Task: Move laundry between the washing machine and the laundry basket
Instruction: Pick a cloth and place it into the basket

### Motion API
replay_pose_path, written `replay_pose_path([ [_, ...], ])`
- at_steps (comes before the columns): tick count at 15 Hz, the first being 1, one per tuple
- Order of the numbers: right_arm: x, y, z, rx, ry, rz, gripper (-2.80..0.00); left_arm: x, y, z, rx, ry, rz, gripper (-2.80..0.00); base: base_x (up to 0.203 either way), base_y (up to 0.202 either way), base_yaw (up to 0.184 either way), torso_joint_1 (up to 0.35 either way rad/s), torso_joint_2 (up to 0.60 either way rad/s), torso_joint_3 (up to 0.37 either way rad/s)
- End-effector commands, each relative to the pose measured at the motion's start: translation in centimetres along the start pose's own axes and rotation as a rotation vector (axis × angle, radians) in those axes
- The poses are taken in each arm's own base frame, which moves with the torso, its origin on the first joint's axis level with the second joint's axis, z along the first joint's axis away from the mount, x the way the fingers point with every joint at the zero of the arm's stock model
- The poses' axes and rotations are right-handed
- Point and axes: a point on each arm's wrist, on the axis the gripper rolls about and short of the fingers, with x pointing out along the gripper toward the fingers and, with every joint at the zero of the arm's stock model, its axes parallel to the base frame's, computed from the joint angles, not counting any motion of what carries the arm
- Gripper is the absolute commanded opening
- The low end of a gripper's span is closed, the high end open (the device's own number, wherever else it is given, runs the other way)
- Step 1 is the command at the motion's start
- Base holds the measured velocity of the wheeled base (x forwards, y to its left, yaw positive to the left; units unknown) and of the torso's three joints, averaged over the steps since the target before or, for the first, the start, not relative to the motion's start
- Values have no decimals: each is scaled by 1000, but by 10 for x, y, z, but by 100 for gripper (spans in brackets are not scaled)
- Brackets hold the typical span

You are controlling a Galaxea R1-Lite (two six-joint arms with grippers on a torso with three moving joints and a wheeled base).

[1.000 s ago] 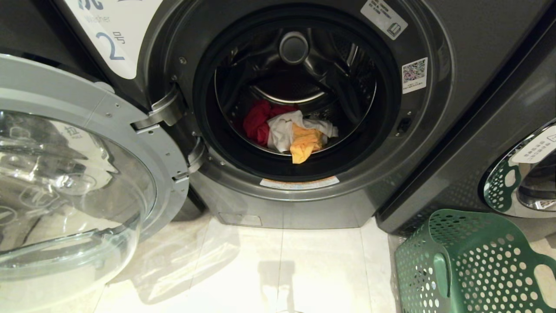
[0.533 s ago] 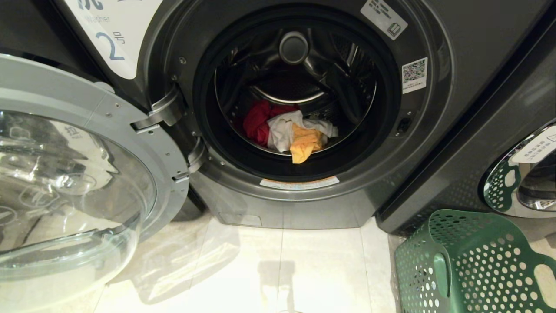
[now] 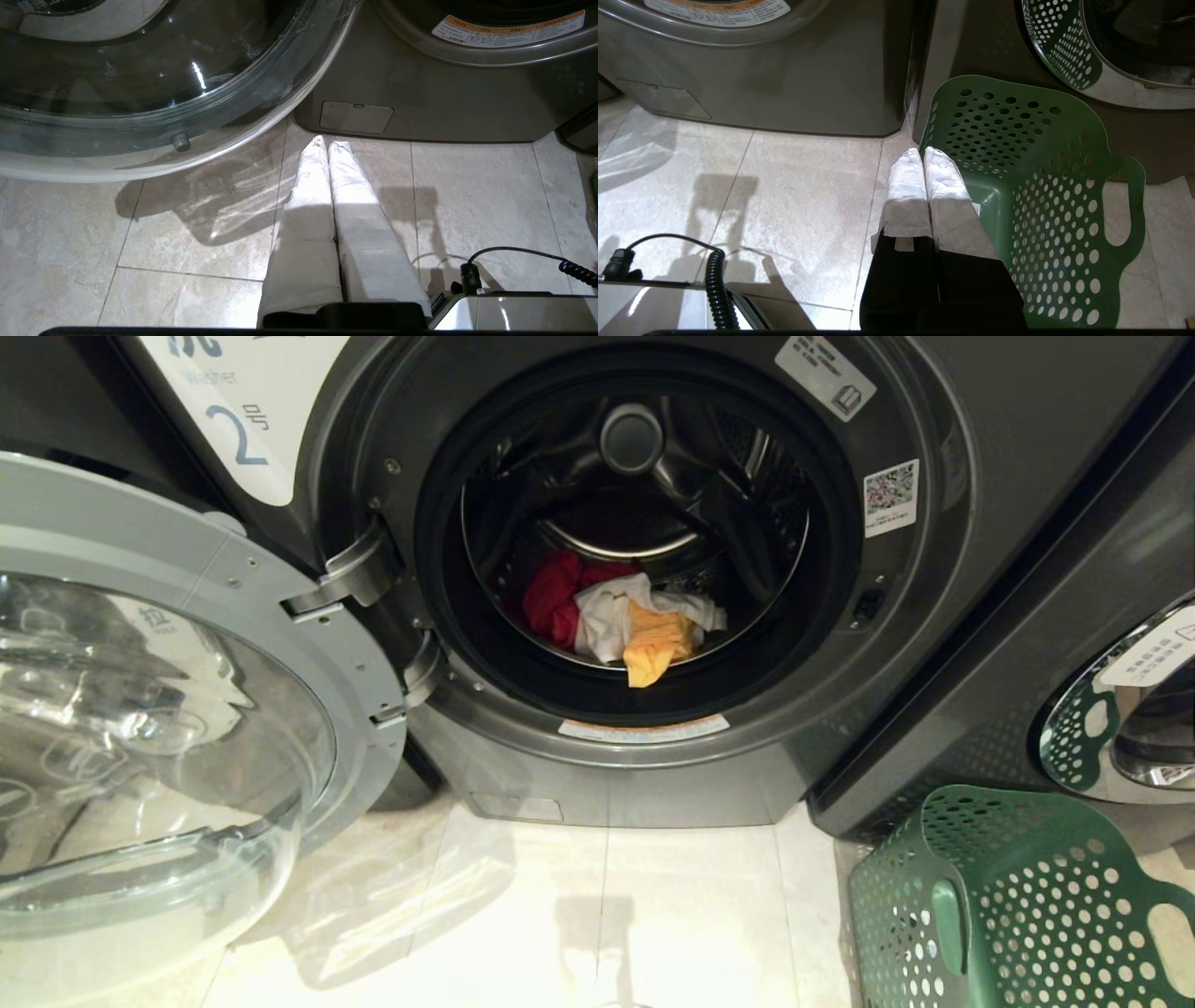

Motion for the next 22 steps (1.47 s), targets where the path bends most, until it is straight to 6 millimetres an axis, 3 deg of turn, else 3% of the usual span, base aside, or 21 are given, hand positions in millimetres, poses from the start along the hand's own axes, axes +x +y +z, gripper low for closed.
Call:
replay_pose_path([
  [1, 0, 0, 0, -2, 4, 3, -280, 0, 0, 0, 0, -1, 1, -280, 0, 0, 0, 0, 0, 0],
  [6, 0, 0, 0, -27, 4, 4, -280, 0, 0, 0, 0, -1, 1, -280, 0, 0, 0, 0, 0, 0],
  [17, 0, 0, 0, -19, 4, 4, -280, 0, 0, 0, 0, -1, 1, -280, 1, -8, 163, 3, 3, 3],
  [22, 0, 0, 0, -19, 4, 4, -280, 0, 0, 0, 1, -1, 2, -280, 1, 0, 16, 1, 0, 0],
])
